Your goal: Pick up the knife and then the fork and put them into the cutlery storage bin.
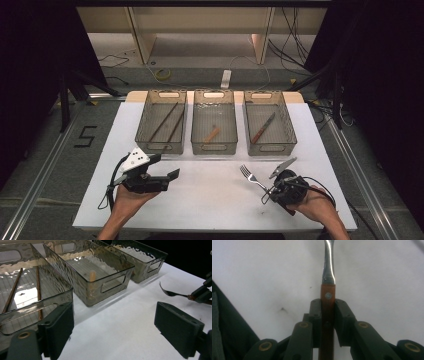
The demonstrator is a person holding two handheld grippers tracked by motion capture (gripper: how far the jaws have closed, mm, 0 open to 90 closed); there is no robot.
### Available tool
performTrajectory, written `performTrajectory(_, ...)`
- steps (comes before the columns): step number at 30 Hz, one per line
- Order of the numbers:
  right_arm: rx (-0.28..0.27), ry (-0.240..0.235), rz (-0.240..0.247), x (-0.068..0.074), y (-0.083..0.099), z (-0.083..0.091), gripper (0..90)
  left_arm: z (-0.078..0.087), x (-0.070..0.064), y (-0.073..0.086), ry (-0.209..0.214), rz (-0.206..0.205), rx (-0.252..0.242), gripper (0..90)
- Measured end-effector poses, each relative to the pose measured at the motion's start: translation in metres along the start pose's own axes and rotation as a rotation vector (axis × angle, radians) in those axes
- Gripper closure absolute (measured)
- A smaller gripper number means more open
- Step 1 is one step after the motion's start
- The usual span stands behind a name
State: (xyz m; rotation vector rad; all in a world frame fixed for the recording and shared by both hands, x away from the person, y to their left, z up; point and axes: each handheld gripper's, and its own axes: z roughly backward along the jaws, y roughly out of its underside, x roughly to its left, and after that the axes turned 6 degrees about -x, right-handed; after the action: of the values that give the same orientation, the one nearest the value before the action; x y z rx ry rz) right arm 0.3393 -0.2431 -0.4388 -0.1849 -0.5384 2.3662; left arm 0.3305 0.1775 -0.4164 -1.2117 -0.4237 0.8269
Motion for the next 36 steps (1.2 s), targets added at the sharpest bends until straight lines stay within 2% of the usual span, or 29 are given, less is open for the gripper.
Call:
performTrajectory(6,-0.069,-0.005,-0.026,-0.009,-0.004,0.004,77.6,0.000,0.000,0.000,-0.001,-0.002,-0.003,15.8)
performTrajectory(27,-0.184,0.022,-0.068,-0.041,-0.037,0.022,77.6,0.002,0.002,0.000,-0.014,0.007,-0.011,15.8)
performTrajectory(36,-0.254,0.044,-0.114,-0.059,-0.052,0.033,77.6,0.002,0.003,0.000,-0.014,0.004,-0.014,15.8)
